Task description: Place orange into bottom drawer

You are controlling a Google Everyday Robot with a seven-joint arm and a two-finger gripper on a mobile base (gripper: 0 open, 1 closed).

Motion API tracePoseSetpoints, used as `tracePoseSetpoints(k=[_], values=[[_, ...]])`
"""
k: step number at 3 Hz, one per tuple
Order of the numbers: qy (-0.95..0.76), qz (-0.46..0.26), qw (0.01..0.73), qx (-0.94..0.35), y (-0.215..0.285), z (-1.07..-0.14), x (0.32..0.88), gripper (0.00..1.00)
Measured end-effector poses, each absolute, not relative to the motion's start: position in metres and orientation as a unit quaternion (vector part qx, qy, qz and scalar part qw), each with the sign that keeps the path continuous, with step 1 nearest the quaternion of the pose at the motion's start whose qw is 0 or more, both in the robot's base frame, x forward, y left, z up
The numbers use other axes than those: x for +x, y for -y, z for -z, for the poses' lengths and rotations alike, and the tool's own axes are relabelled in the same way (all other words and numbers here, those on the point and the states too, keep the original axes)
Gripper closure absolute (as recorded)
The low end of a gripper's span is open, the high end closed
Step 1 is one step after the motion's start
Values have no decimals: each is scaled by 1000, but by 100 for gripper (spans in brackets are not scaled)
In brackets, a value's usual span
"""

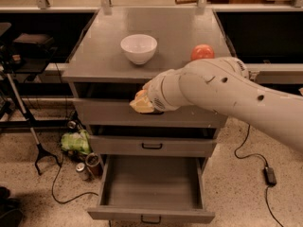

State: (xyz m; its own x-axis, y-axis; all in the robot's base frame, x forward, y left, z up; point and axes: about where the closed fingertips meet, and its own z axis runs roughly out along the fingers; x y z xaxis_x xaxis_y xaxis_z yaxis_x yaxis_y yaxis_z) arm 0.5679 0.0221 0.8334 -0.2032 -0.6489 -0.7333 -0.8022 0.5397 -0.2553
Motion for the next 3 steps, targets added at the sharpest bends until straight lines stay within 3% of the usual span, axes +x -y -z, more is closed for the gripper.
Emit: tracePoseSetpoints(k=[3], values=[[-752, -77, 393, -523, -44, -781, 563, 100]])
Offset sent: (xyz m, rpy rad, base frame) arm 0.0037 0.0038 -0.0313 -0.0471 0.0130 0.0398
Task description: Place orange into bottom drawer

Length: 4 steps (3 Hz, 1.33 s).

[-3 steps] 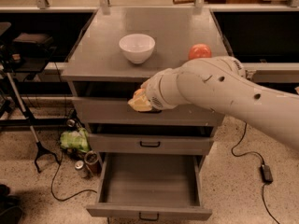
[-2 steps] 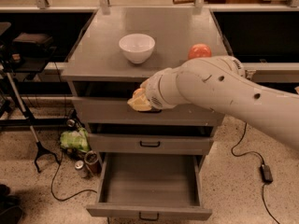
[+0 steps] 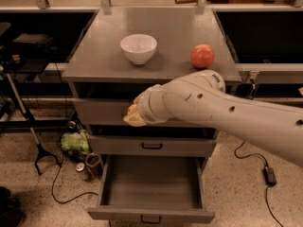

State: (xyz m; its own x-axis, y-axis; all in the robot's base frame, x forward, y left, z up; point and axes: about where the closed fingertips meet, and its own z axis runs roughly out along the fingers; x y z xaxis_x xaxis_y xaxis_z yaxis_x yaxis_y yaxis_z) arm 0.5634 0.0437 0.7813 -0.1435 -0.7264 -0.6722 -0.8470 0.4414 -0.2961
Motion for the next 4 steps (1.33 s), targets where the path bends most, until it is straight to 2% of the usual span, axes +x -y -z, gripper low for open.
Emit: tracePoseSetpoints(k=[2, 4], values=[[-730, -38, 338, -593, -76, -673, 548, 100], [-713, -21, 282, -642, -108, -561, 557, 100]])
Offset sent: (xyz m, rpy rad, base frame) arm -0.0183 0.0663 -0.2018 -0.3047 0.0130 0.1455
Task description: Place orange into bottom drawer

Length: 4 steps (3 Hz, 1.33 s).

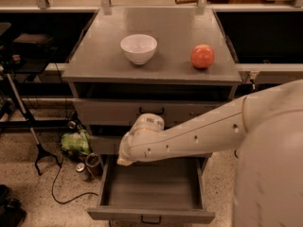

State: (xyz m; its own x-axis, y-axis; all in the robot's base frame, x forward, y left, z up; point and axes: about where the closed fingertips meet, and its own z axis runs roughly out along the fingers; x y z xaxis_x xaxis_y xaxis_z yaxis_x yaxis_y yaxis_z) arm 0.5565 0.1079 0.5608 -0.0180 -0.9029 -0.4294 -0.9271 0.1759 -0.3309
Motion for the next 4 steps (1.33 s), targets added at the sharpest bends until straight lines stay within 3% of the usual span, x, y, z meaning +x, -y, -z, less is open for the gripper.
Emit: tracePoseSetpoints(k=[3, 4], values=[[-689, 5, 215, -692, -122, -428, 541, 100], [-678, 24, 222, -701, -122, -421, 546, 100]])
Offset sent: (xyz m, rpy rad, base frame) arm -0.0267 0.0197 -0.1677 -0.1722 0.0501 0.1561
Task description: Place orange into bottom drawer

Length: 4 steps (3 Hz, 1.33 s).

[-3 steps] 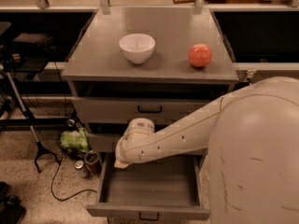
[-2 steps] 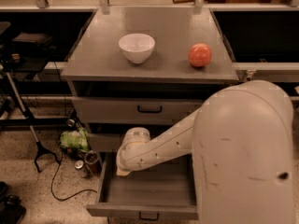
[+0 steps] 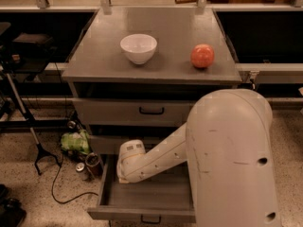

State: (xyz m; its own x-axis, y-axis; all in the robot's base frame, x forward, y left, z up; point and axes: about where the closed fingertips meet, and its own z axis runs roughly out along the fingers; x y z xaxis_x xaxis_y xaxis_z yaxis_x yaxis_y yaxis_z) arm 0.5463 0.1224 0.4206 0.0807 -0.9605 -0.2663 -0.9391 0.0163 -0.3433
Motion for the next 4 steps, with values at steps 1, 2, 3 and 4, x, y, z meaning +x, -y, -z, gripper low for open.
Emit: tracePoseSetpoints(k=[1, 2, 3, 4], values=[[-677, 24, 222, -701, -123, -421, 546, 100], [-672, 33, 222, -706, -126, -414, 552, 100], [-667, 52, 206, -714, -128, -391, 571, 100], [-666, 82, 174, -721, -124, -362, 594, 100]])
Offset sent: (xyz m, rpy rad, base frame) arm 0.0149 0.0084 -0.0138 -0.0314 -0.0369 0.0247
